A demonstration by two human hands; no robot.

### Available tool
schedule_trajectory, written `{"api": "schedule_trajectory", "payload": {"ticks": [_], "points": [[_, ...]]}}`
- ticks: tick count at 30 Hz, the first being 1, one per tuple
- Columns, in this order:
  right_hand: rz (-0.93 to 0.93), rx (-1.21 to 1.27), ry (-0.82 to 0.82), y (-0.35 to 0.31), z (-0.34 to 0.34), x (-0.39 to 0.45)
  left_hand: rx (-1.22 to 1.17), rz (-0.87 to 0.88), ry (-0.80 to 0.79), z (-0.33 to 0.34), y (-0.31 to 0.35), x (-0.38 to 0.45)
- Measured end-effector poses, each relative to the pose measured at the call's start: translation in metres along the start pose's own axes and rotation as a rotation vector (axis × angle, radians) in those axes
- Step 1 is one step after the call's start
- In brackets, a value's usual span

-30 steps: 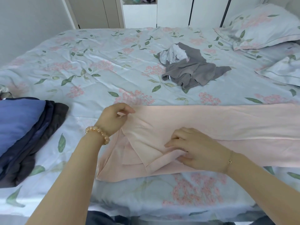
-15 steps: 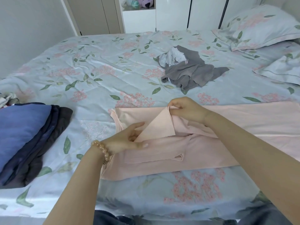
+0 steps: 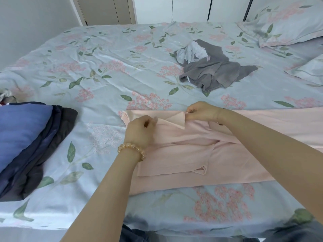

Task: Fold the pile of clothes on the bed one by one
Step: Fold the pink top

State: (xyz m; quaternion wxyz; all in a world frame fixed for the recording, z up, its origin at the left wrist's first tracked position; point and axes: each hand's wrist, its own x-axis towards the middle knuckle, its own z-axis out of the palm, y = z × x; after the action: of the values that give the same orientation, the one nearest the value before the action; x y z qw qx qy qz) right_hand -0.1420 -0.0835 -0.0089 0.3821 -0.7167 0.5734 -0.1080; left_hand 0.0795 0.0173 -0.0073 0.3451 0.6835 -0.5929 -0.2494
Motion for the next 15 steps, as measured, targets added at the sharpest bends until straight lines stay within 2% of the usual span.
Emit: {"api": "schedule_trajectory", "payload": {"ticks": [2,5,10,12,15], "points": [[0.003,0.046,0.011,0.003,-0.001,-0.003,0.054,-0.098,0.068,-0.003,-0.009,0.005],[-0.037,0.069,0.126,0.009,0.002,-0.008,0.245,-0.208,-0.037,-0.002,-0.022,0.008],[-0.132,-0.21,0.456,0.022,0.018,-0.02,0.308,-0.207,-0.091,0.002,-0.017,0.005],[-0.185,-0.357,0.528,0.024,0.023,-0.029,0.386,-0.145,-0.051,0.003,-0.012,0.004],[-0.362,-0.435,0.512,0.02,0.035,-0.053,0.388,0.189,0.033,0.009,-0.009,0.009]]}}
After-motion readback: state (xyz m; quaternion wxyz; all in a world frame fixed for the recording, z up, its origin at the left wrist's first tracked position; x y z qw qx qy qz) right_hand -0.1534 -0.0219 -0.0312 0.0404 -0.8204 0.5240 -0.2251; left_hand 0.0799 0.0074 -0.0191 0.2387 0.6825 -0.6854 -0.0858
